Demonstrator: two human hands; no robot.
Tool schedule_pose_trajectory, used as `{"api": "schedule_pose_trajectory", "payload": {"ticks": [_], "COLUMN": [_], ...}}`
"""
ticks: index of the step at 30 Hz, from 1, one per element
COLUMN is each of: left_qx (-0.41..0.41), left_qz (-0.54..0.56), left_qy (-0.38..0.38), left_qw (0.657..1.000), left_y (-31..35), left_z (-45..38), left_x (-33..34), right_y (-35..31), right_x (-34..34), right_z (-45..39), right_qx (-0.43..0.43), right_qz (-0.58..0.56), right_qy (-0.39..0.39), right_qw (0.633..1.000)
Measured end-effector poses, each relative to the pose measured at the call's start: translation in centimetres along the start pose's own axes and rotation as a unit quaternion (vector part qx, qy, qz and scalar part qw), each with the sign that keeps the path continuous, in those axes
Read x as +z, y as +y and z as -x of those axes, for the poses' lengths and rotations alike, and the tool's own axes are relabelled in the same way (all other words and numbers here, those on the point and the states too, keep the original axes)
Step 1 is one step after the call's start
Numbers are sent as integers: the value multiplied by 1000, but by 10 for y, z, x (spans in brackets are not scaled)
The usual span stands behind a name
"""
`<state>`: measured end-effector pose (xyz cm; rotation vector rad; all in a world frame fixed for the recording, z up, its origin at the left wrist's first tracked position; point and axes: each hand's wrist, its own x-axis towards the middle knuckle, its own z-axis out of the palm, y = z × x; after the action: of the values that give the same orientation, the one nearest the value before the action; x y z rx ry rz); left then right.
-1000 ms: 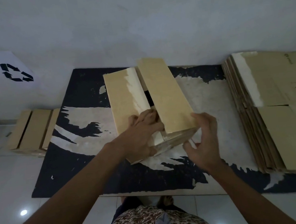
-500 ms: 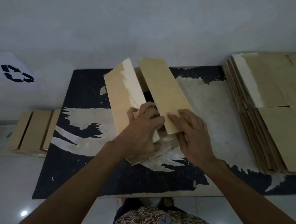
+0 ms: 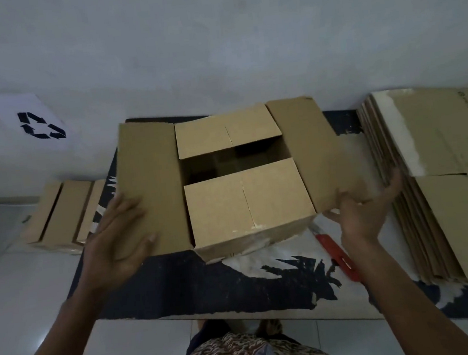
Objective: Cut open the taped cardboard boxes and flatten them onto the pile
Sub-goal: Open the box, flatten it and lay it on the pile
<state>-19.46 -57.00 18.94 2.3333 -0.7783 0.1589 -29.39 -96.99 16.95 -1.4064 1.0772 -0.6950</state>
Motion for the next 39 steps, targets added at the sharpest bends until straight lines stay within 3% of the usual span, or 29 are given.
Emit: {"api": "schedule_pose_trajectory", "payload": {"ticks": [2, 5, 8, 10, 13, 15, 17, 18, 21, 22, 23, 25, 28, 31, 35, 39], "left_qx": [-45, -153, -242, -290, -197, -134, -143, -150, -142, -137, -117, -79, -77, -82, -42, -40], "left_qz": [6, 58, 72, 117, -20, -99, -74, -42, 12, 11, -19, -109, -96, -160, -250, -258], "left_qy": [-57, -176, -292, -220, -36, -69, -158, -161, -60, -92, -170, -337, -452, -478, -365, -360], "left_qw": [997, 971, 922, 924, 980, 984, 974, 974, 988, 986, 978, 932, 883, 860, 896, 896], "left_y": [-13, -24, -14, 5, 43, 64, 83, 94, 117, 123, 131, 141, 140, 129, 130, 126], "left_z": [12, 12, -4, -19, -54, -78, -98, -103, -115, -116, -115, -106, -84, -61, -44, -48], "left_x": [2, 0, -1, 6, 14, 22, 27, 27, 0, -12, -24, -24, 19, 69, 94, 92], "right_y": [3, 7, 2, -7, -14, -16, -18, -21, -24, -25, -26, -28, -29, -30, -28, -21], "right_x": [0, -3, -1, 2, 4, 4, 2, 1, -5, -7, -8, -10, -6, 0, 9, 20], "right_z": [-1, 6, 13, 19, 22, 23, 21, 20, 12, 9, 8, 9, 14, 22, 30, 40], "right_qx": [33, 30, 64, 88, 82, 55, 39, 32, 23, 22, 20, 14, 18, 4, -38, -83], "right_qz": [159, 342, 331, 312, 325, 343, 354, 355, 341, 335, 330, 332, 353, 409, 499, 560], "right_qy": [-45, -101, -174, -229, -251, -249, -243, -242, -242, -241, -245, -260, -284, -313, -323, -328], "right_qw": [986, 934, 925, 918, 908, 904, 902, 902, 908, 910, 911, 907, 891, 857, 803, 756]}}
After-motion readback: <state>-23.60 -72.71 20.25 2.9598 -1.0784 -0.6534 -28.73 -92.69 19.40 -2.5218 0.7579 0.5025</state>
